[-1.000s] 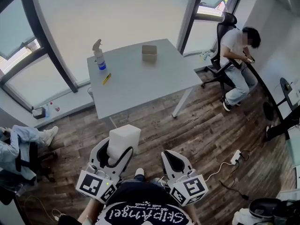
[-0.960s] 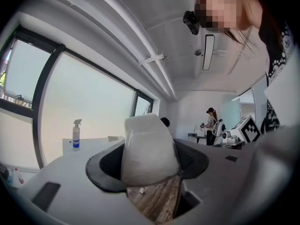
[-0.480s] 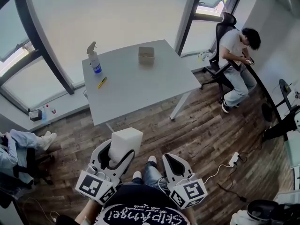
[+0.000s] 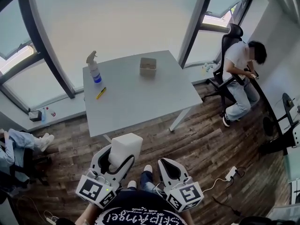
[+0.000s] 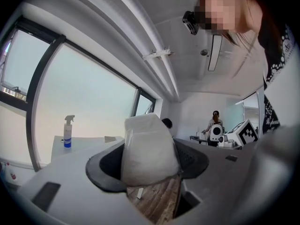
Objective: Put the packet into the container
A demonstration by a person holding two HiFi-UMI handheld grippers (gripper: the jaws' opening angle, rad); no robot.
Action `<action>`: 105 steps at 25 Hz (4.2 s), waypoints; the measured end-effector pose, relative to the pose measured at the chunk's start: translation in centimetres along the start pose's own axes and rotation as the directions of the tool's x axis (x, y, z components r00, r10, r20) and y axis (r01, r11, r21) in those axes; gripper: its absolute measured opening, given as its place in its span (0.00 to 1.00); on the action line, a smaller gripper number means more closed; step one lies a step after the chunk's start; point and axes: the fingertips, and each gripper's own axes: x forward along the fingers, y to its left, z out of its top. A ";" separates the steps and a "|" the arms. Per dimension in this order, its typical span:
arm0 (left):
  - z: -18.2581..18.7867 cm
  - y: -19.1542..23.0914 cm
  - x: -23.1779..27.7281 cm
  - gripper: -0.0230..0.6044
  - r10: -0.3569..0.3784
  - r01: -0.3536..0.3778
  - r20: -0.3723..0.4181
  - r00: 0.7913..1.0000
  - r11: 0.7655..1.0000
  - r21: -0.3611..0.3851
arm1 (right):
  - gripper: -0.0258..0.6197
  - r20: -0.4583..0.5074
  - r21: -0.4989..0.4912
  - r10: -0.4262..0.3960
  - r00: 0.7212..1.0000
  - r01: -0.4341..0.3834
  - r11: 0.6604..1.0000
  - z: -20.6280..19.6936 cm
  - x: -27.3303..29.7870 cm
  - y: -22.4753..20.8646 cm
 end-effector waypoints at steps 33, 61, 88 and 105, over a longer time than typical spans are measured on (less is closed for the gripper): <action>1.3 0.9 7.9 0.48 0.059 -0.059 0.056 0.997 0.998 -0.003 | 0.06 -0.002 -0.023 0.034 0.999 -0.034 0.999 3.6 4.0 -8.5; 6.1 10.0 16.1 0.48 -0.007 0.004 0.071 0.997 0.999 0.038 | 0.06 0.033 -0.025 -0.018 0.999 0.019 1.000 9.9 14.3 -11.8; 5.3 14.6 20.5 0.48 -0.021 0.020 0.019 1.000 1.000 0.008 | 0.06 0.001 0.025 -0.050 0.999 0.050 0.998 9.6 19.5 -14.6; 5.8 16.3 25.6 0.48 0.082 -0.081 0.007 0.997 0.996 -0.030 | 0.06 -0.082 0.024 0.052 0.995 -0.050 0.998 11.1 23.4 -19.0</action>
